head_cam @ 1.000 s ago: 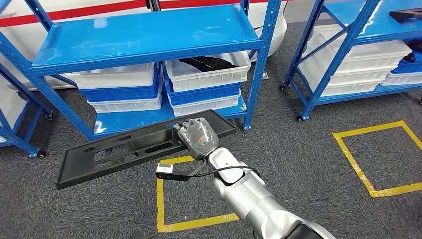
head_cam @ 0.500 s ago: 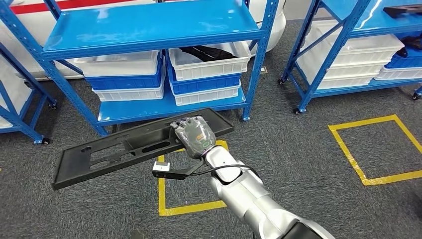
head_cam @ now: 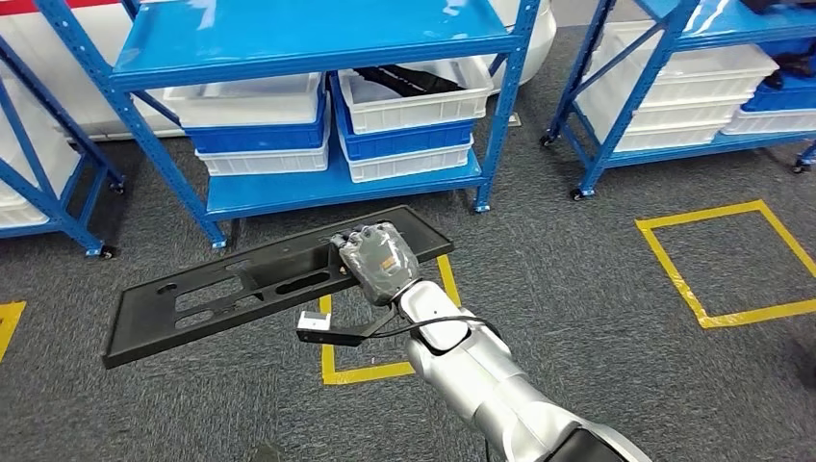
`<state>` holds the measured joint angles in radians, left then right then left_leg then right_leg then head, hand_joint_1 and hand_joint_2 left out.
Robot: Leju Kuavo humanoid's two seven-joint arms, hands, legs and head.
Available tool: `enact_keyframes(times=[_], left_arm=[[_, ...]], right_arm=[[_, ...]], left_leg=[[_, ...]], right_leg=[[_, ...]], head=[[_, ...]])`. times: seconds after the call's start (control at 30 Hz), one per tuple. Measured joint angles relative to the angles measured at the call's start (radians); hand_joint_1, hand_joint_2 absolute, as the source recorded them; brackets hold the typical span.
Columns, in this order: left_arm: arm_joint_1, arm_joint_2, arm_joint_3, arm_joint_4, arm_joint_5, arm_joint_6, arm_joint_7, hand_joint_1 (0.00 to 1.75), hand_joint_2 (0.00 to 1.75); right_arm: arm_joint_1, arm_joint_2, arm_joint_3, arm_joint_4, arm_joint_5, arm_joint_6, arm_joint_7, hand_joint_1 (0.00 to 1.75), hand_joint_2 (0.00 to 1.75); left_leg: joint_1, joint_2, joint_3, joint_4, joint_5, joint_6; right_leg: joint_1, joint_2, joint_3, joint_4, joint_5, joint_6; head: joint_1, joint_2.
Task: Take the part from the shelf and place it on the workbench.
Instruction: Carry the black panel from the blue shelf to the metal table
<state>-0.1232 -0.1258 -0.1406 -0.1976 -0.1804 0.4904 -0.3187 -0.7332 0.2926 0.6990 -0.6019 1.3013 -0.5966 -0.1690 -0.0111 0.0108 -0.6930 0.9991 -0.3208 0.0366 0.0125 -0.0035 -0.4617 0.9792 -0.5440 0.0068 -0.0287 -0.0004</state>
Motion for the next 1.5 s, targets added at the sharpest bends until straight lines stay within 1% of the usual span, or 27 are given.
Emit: enact_keyframes(times=[0.07, 0.13, 0.2, 0.23, 0.27, 0.33, 0.4, 0.47, 0.57, 0.6, 0.67, 0.73, 0.77, 0.8, 0.87, 0.93, 1.0, 1.07, 1.1, 1.17, 1.23, 1.27, 1.3, 1.33, 1.4, 1.43, 1.5], left_arm=[[0.003, -0.001, 0.0, 0.0, 0.001, 0.0, 0.0, 0.0, 1.75], [0.006, 0.0, 0.002, 0.0, 0.002, -0.001, -0.001, 0.0, 1.75], [0.007, 0.002, 0.005, 0.0, 0.002, -0.002, -0.001, 0.0, 1.75], [0.007, 0.003, 0.006, 0.0, 0.003, -0.002, -0.001, 0.0, 1.75], [0.007, 0.004, 0.008, 0.0, 0.003, -0.002, -0.001, 0.0, 1.75], [0.008, 0.006, 0.011, 0.0, 0.004, -0.002, -0.002, 0.0, 1.75], [0.007, 0.004, 0.014, 0.0, 0.005, -0.002, -0.004, 0.0, 1.75], [0.004, 0.003, 0.014, 0.0, 0.005, -0.002, -0.007, 0.0, 1.75], [0.003, 0.004, 0.015, 0.0, 0.005, -0.002, -0.009, 0.0, 1.75], [0.003, 0.004, 0.015, 0.0, 0.005, -0.002, -0.009, 0.0, 1.75], [0.001, 0.005, 0.015, 0.0, 0.005, -0.002, -0.009, 0.0, 1.75], [0.001, 0.005, 0.015, 0.0, 0.004, -0.002, -0.009, 0.0, 1.75], [0.001, 0.005, 0.015, 0.0, 0.004, -0.003, -0.008, 0.0, 1.75], [0.001, 0.005, 0.015, 0.0, 0.004, -0.003, -0.008, 0.0, 1.75], [0.001, 0.006, 0.016, 0.0, 0.004, -0.003, -0.008, 0.0, 1.75], [0.001, 0.005, 0.017, -0.001, 0.004, -0.002, -0.007, 0.0, 1.75], [0.002, 0.004, 0.018, -0.001, 0.004, -0.003, -0.007, 0.0, 1.75], [0.004, 0.004, 0.021, -0.001, 0.005, -0.003, -0.007, 0.0, 1.75], [0.005, 0.004, 0.023, 0.0, 0.005, -0.003, -0.007, 0.0, 1.75], [0.01, 0.006, 0.025, 0.001, 0.007, -0.003, -0.007, 0.0, 1.75], [0.011, 0.007, 0.026, 0.001, 0.01, -0.003, -0.007, 0.0, 1.75], [0.012, 0.008, 0.027, 0.001, 0.011, -0.003, -0.007, 0.0, 1.75], [0.012, 0.009, 0.028, 0.001, 0.012, -0.003, -0.007, 0.0, 1.75], [0.013, 0.01, 0.029, 0.001, 0.013, -0.003, -0.007, 0.0, 1.75], [0.012, 0.012, 0.03, 0.001, 0.014, -0.002, -0.007, 0.0, 1.75], [0.011, 0.012, 0.03, 0.001, 0.014, -0.002, -0.008, 0.0, 1.75], [0.01, 0.012, 0.03, 0.001, 0.014, -0.001, -0.008, 0.0, 1.75]], right_arm=[[0.001, 0.001, 0.0, 0.001, 0.0, 0.0, 0.0, 1.75, 1.75], [0.003, 0.002, 0.0, 0.001, 0.0, 0.0, 0.0, 1.75, 1.75], [0.004, 0.005, 0.0, 0.002, 0.0, 0.0, 0.0, 1.75, 1.75], [0.006, 0.006, 0.0, 0.002, 0.0, 0.0, 0.0, 1.75, 1.75], [0.008, 0.006, 0.0, 0.002, 0.0, 0.0, 0.0, 1.75, 1.75], [0.011, 0.005, 0.0, 0.004, 0.001, 0.0, 0.0, 1.75, 1.75], [0.009, 0.008, 0.0, 0.004, 0.003, 0.0, 0.0, 1.75, 1.75], [0.006, 0.013, 0.0, 0.004, 0.003, 0.0, 0.0, 1.75, 1.75], [0.004, 0.016, 0.0, 0.006, 0.0, 0.0, 0.001, 1.75, 1.75], [0.003, 0.015, 0.0, 0.006, -0.002, 0.0, 0.001, 1.75, 1.75], [0.003, 0.013, -0.001, 0.008, -0.006, 0.0, 0.001, 1.75, 1.75], [0.004, 0.011, -0.001, 0.01, -0.009, 0.0, 0.0, 1.75, 1.75], [0.004, 0.011, -0.001, 0.012, -0.01, 0.0, -0.001, 1.75, 1.75], [0.005, 0.011, -0.001, 0.013, -0.01, 0.0, -0.002, 1.75, 1.75], [0.005, 0.012, -0.001, 0.015, -0.009, 0.0, -0.004, 1.75, 1.75], [0.002, 0.017, -0.001, 0.015, -0.006, -0.001, -0.005, 1.75, 1.75], [-0.002, 0.022, -0.001, 0.015, -0.003, -0.001, -0.007, 1.75, 1.75], [-0.003, 0.024, 0.0, 0.017, -0.004, 0.0, -0.01, 1.75, 1.75], [-0.003, 0.025, 0.0, 0.018, -0.004, 0.0, -0.013, 1.75, 1.75], [-0.002, 0.027, 0.0, 0.021, -0.009, 0.0, -0.018, 1.75, 1.75], [0.001, 0.029, 0.0, 0.024, -0.014, 0.0, -0.022, 1.75, 1.75], [0.003, 0.029, -0.001, 0.025, -0.017, 0.0, -0.023, 1.75, 1.75], [0.005, 0.029, -0.001, 0.027, -0.018, 0.0, -0.023, 1.75, 1.75], [0.007, 0.029, -0.001, 0.029, -0.019, 0.0, -0.023, 1.75, 1.75], [0.008, 0.03, -0.001, 0.031, -0.021, 0.0, -0.023, 1.75, 1.75], [0.008, 0.031, -0.002, 0.032, -0.021, 0.0, -0.023, 1.75, 1.75], [0.007, 0.033, -0.003, 0.032, -0.024, -0.001, -0.023, 1.75, 1.75]], left_leg=[[0.007, -0.002, -0.007, -0.001, 0.0, -0.013], [0.014, -0.008, -0.03, 0.056, -0.08, -0.028], [0.023, -0.012, -0.062, 0.184, -0.187, -0.045], [0.029, -0.012, -0.071, 0.247, -0.21, -0.053], [0.035, -0.012, -0.07, 0.291, -0.21, -0.061], [0.05, -0.011, -0.016, 0.275, -0.162, -0.079], [0.063, -0.014, 0.093, 0.148, -0.152, -0.096], [0.063, -0.017, 0.159, 0.054, -0.186, -0.092], [0.048, -0.013, 0.147, 0.036, -0.176, -0.05], [0.045, -0.011, 0.135, 0.033, -0.163, -0.033], [0.041, -0.007, 0.105, 0.03, -0.134, -0.007], [0.035, -0.006, 0.071, 0.03, -0.107, 0.002], [0.031, -0.005, 0.053, 0.031, -0.093, 0.004], [0.027, -0.005, 0.037, 0.031, -0.08, 0.004], [0.021, -0.004, 0.006, 0.032, -0.052, 0.002], [0.017, -0.004, -0.013, 0.032, -0.028, -0.004], [0.019, -0.001, -0.017, 0.024, -0.006, -0.016], [0.024, -0.001, -0.02, 0.013, 0.01, -0.03], [0.027, -0.003, -0.026, 0.018, -0.006, -0.035], [0.031, -0.008, -0.047, 0.083, -0.098, -0.045], [0.034, -0.009, -0.07, 0.208, -0.195, -0.055], [0.035, -0.009, -0.073, 0.264, -0.211, -0.061], [0.038, -0.009, -0.063, 0.292, -0.201, -0.065], [0.042, -0.009, -0.036, 0.286, -0.177, -0.069], [0.048, -0.009, 0.062, 0.183, -0.151, -0.078], [0.048, -0.012, 0.112, 0.115, -0.161, -0.077], [0.04, -0.015, 0.16, 0.036, -0.192, -0.067]], right_leg=[[-0.011, -0.001, -0.015, -0.006, 0.024, -0.015], [-0.022, -0.005, -0.032, -0.011, 0.055, -0.033], [-0.022, -0.006, -0.061, -0.009, 0.084, -0.038], [-0.024, -0.007, -0.079, -0.008, 0.098, -0.034], [-0.026, -0.008, -0.097, -0.006, 0.11, -0.03], [-0.034, -0.009, -0.133, 0.005, 0.13, -0.015], [-0.04, -0.009, -0.166, 0.028, 0.142, 0.001], [-0.035, -0.009, -0.184, 0.044, 0.153, 0.018], [-0.032, -0.008, -0.199, 0.044, 0.171, 0.047], [-0.034, -0.008, -0.212, 0.057, 0.155, 0.048], [-0.037, -0.006, -0.248, 0.142, 0.072, 0.034], [-0.035, -0.003, -0.276, 0.273, -0.005, 0.028], [-0.034, -0.002, -0.277, 0.321, -0.015, 0.033], [-0.031, -0.001, -0.262, 0.338, -0.006, 0.04], [-0.025, -0.001, -0.18, 0.27, 0.029, 0.045], [-0.014, -0.001, -0.065, 0.119, 0.013, 0.023], [-0.002, -0.001, -0.015, 0.026, -0.012, 0.002], [-0.005, -0.002, -0.024, 0.01, 0.006, -0.011], [-0.01, -0.003, -0.031, 0.007, 0.021, -0.02], [-0.021, -0.005, -0.052, 0.004, 0.053, -0.034], [-0.02, -0.006, -0.083, 0.005, 0.081, -0.038], [-0.02, -0.006, -0.1, 0.007, 0.094, -0.036], [-0.021, -0.007, -0.117, 0.008, 0.106, -0.032], [-0.023, -0.008, -0.134, 0.011, 0.116, -0.028], [-0.026, -0.007, -0.164, 0.023, 0.132, -0.014], [-0.026, -0.007, -0.176, 0.03, 0.138, -0.006], [-0.023, -0.009, -0.187, 0.035, 0.152, 0.009]], head=[[-0.002, 0.0], [-0.004, 0.0], [-0.007, 0.0], [-0.008, 0.0], [-0.008, 0.0], [-0.008, 0.0], [-0.011, 0.0], [-0.013, 0.0], [-0.011, 0.0], [-0.01, 0.0], [-0.004, 0.0], [0.002, 0.0], [0.004, 0.0], [0.004, 0.0], [0.004, 0.0], [0.003, 0.0], [0.003, 0.0], [0.004, 0.0], [0.005, 0.0], [0.001, 0.0], [-0.003, 0.0], [-0.003, 0.0], [-0.003, 0.0], [-0.003, 0.0], [-0.004, 0.0], [-0.004, 0.0], [-0.003, 0.0]])
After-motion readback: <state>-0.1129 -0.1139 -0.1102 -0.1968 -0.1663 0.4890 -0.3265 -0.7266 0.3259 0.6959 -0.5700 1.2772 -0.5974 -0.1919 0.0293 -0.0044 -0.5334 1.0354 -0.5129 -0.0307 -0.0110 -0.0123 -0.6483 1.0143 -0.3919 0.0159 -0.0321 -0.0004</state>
